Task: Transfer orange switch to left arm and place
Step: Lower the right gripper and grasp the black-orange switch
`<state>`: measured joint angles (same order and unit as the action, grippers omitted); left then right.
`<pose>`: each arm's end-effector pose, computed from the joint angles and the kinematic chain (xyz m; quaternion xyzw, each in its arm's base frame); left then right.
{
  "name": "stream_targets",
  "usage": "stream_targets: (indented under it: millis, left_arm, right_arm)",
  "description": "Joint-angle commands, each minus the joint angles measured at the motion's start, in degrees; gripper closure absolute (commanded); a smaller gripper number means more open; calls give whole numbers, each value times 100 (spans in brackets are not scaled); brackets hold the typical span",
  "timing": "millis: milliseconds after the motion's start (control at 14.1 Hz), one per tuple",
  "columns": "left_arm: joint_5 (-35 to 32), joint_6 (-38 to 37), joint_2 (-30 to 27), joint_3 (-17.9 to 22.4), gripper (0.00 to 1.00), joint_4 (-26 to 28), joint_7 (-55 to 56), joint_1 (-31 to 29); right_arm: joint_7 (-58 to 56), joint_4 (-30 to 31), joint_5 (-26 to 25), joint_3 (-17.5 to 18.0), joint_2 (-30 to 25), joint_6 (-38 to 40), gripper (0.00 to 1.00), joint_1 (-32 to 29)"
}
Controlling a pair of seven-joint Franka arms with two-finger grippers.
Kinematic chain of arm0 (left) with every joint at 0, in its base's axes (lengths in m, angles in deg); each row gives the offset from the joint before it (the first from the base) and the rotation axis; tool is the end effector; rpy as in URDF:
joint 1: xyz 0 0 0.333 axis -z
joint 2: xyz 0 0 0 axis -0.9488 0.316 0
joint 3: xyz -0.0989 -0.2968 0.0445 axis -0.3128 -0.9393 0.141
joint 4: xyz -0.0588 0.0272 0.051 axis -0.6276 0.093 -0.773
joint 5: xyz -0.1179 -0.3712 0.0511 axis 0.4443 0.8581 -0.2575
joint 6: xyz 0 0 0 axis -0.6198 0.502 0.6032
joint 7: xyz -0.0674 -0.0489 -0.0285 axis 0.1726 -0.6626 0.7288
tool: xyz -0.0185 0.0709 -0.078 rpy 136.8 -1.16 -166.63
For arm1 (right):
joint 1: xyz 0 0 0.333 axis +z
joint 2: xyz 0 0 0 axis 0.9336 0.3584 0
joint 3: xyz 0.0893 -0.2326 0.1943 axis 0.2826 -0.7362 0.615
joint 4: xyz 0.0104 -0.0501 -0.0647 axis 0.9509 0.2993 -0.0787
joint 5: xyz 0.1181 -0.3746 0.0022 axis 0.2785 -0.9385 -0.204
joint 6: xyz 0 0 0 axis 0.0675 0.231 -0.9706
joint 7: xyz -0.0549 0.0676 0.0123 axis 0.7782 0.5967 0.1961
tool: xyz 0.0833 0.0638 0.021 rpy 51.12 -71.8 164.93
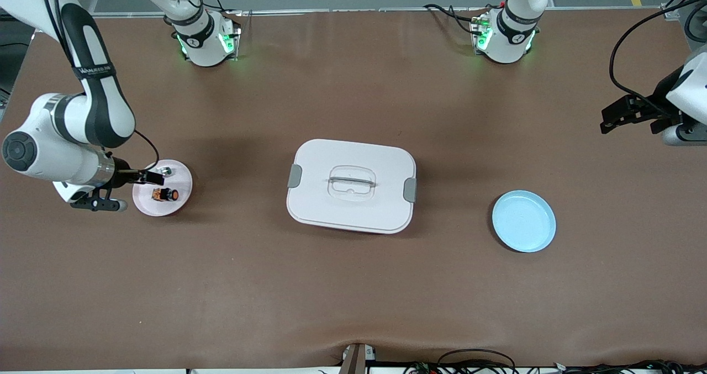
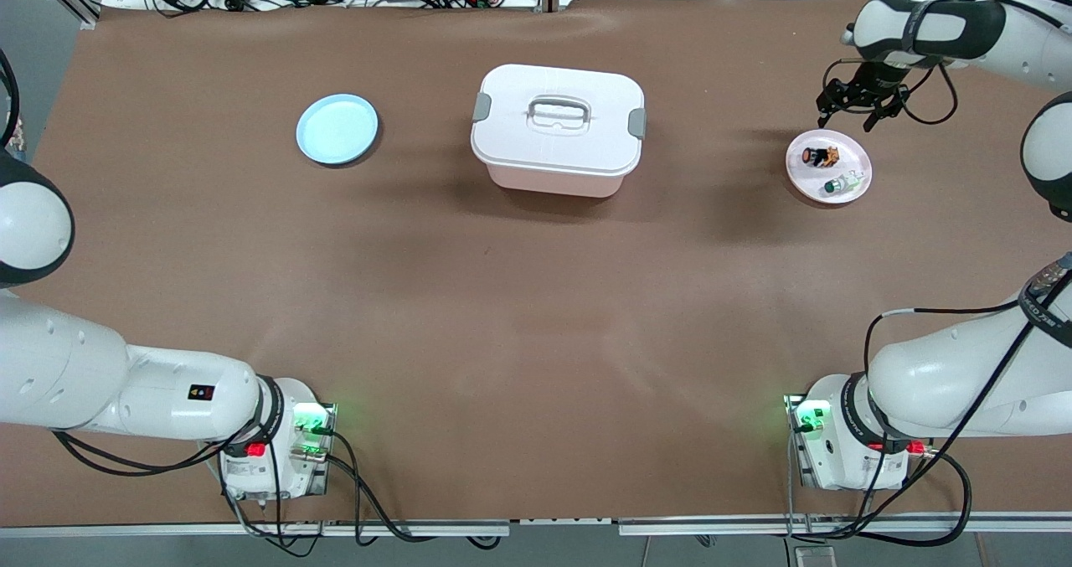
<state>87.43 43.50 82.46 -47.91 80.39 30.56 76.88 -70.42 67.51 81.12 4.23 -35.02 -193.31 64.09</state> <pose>0.5575 -0.0169 0.6077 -0.9998 0.0112 0.0118 0.0077 0.5711 -0.0619 0.2822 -0.9959 0.0479 0.0731 0.0237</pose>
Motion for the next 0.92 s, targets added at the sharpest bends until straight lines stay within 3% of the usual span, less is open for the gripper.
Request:
stream_targets:
  millis: [0, 853]
  left_arm:
    - [90, -78, 14, 27, 0, -97, -63, 7]
    - [90, -78, 14, 27, 0, -97, -63, 7]
  right_arm:
    - [-82, 116, 38, 26, 300, -553, 0, -63]
    - [-91, 142, 38, 26, 987, -1451, 0, -72]
